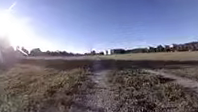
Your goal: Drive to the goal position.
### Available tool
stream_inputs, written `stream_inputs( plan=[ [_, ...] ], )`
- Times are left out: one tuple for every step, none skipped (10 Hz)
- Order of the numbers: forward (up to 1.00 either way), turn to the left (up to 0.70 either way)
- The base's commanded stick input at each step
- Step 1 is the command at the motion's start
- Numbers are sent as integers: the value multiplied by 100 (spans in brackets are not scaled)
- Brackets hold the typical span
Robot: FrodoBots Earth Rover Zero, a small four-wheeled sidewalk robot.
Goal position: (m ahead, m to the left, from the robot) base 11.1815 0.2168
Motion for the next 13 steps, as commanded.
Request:
stream_inputs(
  plan=[
    [50,0],
    [50,0],
    [50,0],
    [50,0],
    [50,0],
    [50,0],
    [50,0],
    [50,0],
    [50,-27],
    [50,-50],
    [50,-50],
    [50,-50],
    [50,-48]
  ],
)
